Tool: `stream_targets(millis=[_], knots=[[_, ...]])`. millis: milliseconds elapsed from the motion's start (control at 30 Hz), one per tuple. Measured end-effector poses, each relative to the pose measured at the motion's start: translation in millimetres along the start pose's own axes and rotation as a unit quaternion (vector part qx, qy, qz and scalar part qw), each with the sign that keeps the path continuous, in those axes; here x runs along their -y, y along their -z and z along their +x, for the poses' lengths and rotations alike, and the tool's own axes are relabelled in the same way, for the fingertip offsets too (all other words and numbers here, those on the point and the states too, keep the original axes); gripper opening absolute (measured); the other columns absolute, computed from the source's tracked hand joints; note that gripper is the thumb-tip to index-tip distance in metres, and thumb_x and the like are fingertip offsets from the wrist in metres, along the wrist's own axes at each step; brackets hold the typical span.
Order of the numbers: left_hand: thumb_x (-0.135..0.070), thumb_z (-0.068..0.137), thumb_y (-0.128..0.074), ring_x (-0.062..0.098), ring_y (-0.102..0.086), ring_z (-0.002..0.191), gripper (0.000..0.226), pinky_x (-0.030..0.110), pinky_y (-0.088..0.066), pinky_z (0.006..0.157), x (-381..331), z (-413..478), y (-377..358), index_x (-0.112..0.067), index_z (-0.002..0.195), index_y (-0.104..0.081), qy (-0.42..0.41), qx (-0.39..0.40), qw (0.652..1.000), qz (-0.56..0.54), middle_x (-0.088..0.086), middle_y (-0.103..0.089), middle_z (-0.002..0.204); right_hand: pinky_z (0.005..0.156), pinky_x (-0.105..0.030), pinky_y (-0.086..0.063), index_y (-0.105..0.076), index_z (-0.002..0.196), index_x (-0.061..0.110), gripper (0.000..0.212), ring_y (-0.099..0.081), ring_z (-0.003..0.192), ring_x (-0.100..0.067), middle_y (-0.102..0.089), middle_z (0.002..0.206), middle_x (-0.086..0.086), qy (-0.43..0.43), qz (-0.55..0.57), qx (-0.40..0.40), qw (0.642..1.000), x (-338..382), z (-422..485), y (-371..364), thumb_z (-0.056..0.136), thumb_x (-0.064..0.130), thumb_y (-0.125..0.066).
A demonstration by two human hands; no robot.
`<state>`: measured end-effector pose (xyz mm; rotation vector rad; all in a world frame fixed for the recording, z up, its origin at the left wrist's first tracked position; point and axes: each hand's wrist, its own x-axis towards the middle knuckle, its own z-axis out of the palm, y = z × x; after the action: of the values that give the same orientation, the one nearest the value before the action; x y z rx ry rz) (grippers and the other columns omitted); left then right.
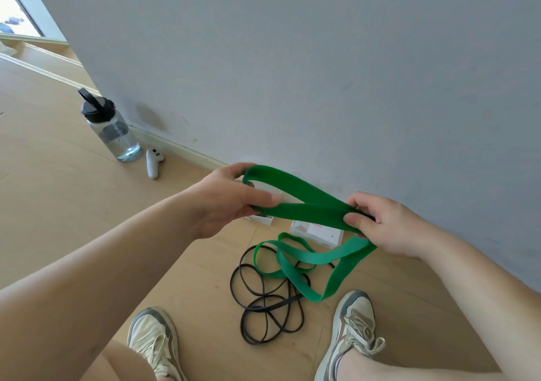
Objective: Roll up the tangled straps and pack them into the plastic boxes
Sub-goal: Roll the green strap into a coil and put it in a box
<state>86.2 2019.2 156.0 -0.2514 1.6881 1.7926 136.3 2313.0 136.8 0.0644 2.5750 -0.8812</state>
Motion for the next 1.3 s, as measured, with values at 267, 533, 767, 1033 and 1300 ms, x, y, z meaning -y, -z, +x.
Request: stream_targets(millis=[267, 533, 767, 1033, 1300], knots=[[-0.026, 0.087, -0.083, 0.013, -0.071, 0.086, 0.021, 0.035, -0.065, 0.078, -6.4, -3.9, 6.5, -0.021, 0.107, -0.077, -0.084, -0.017, 0.980, 0.177, 0.006, -0.076, 0.101, 0.080, -0.040, -0.054, -0.062, 0.092, 0.037, 0.017, -0.068, 0.080, -0.018, -0.072, 0.080, 0.006, -0.024, 0.006, 0.006, 1.000, -8.9, -4.3, 12.9, 0.106, 0.032, -0.053], [-0.018, 0.089, -0.079, 0.016, -0.072, 0.082, 0.021, 0.030, -0.064, 0.079, -9.0, -5.4, -3.8, -0.006, 0.107, -0.077, -0.047, -0.007, 0.995, 0.082, 0.018, -0.077, 0.111, 0.085, -0.029, -0.052, -0.068, 0.097, 0.041, 0.019, -0.067, 0.084, -0.008, -0.073, 0.080, 0.018, -0.056, 0.005, 0.088, 0.995, 2.0, -11.3, 7.8, 0.105, 0.042, -0.051], [-0.012, 0.092, -0.075, 0.024, -0.072, 0.084, 0.021, 0.032, -0.064, 0.080, -1.4, -18.0, -31.7, -0.001, 0.110, -0.074, -0.049, 0.060, 0.996, 0.043, 0.018, -0.079, 0.103, 0.123, -0.038, -0.029, -0.052, 0.144, 0.045, 0.065, -0.041, 0.142, 0.007, -0.055, 0.147, 0.025, 0.112, 0.183, 0.071, 0.974, 48.3, -19.1, -13.1, 0.085, 0.032, -0.075], [-0.027, 0.094, -0.073, 0.016, -0.067, 0.087, 0.026, 0.027, -0.058, 0.076, -4.3, -26.1, -33.1, -0.010, 0.113, -0.078, -0.049, 0.084, 0.995, 0.017, 0.012, -0.077, 0.105, 0.091, -0.018, -0.054, -0.059, 0.128, 0.047, 0.041, -0.067, 0.109, 0.002, -0.070, 0.112, 0.028, 0.201, 0.106, -0.063, 0.972, 79.4, -20.7, -18.3, 0.095, 0.027, -0.072], [-0.016, 0.096, -0.070, 0.027, -0.060, 0.083, 0.024, 0.037, -0.061, 0.077, -11.9, -23.4, -23.6, 0.002, 0.113, -0.072, -0.018, 0.022, 0.999, -0.020, 0.016, -0.069, 0.094, 0.077, -0.009, -0.045, -0.052, 0.139, 0.040, 0.036, -0.061, 0.092, 0.007, -0.064, 0.102, 0.033, 0.170, 0.059, -0.010, 0.984, 85.3, -20.3, -18.9, 0.104, 0.029, -0.055]])
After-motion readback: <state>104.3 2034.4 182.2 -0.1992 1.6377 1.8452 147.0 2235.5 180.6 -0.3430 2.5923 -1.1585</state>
